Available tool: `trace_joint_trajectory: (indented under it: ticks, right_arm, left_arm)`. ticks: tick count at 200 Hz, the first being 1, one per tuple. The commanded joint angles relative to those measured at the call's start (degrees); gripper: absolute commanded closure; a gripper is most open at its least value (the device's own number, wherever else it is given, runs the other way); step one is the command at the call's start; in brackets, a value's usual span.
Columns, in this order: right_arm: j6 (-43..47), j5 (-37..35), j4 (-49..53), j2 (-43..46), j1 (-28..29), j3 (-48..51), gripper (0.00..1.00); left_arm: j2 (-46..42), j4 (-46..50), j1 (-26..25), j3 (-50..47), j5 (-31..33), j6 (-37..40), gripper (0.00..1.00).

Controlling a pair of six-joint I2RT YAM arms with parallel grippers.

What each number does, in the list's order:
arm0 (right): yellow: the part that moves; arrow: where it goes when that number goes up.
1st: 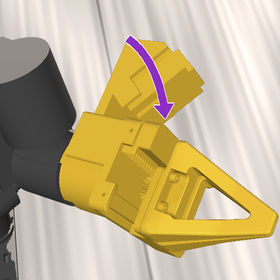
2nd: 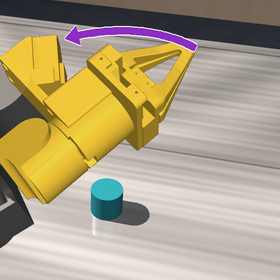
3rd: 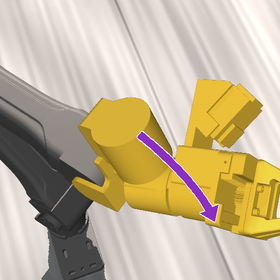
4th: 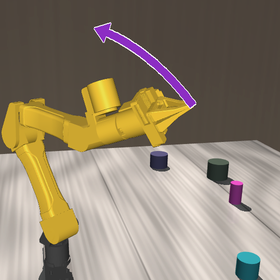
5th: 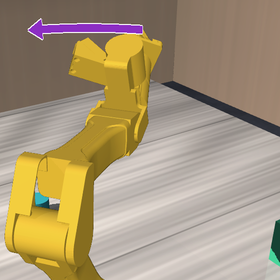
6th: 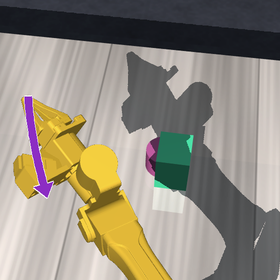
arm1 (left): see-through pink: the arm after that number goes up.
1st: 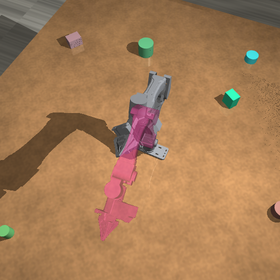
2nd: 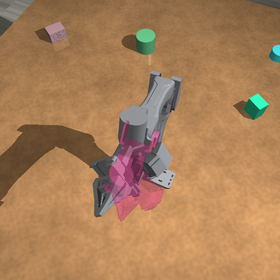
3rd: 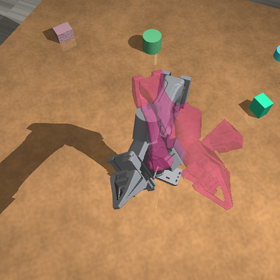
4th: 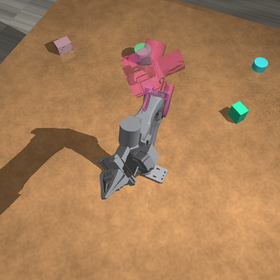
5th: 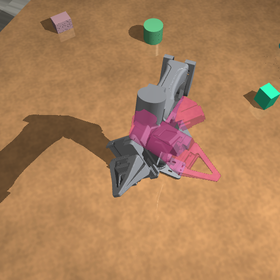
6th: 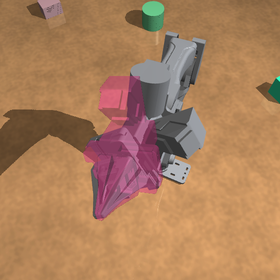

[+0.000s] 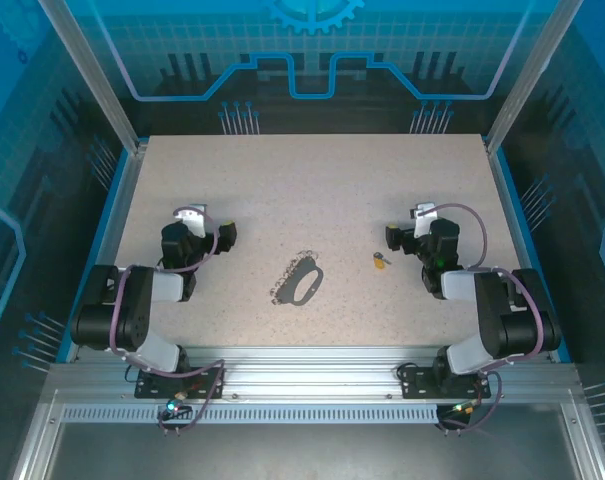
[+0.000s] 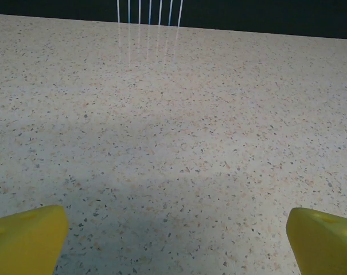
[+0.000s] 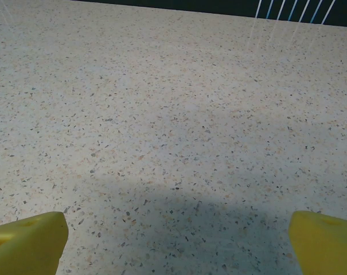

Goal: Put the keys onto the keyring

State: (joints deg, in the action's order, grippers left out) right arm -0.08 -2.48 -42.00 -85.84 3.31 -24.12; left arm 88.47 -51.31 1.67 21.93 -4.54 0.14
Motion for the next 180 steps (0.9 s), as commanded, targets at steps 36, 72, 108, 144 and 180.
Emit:
trace_joint_trajectory:
  ticks: [36, 72, 108, 144, 180]
  right_arm:
    - [0.63, 0.57, -0.37, -0.39, -0.19, -1.15, 0.00]
    - [0.67, 0.72, -0.36, -0.39, -0.33, -1.19, 0.00]
    - [0.50, 1.19, -0.10, -0.45, -0.54, -1.34, 0.00]
    - [0.51, 1.26, -0.10, -0.47, -0.65, -1.33, 0.00]
    - [0.58, -0.34, 0.00, -0.26, -0.06, -1.31, 0.00]
  left_arm:
    - [0.24, -0.81, 0.26, 0.22, 1.11, -0.21, 0.01]
    - [0.22, -0.50, 0.26, 0.37, 1.24, -0.23, 0.01]
    - [0.22, -0.05, 0.17, 0.63, 1.53, -0.14, 0.01]
    - [0.22, -0.38, 0.09, 0.44, 1.63, -0.14, 0.01]
    - [0.05, -0.88, 0.09, 0.15, 1.56, -0.14, 0.01]
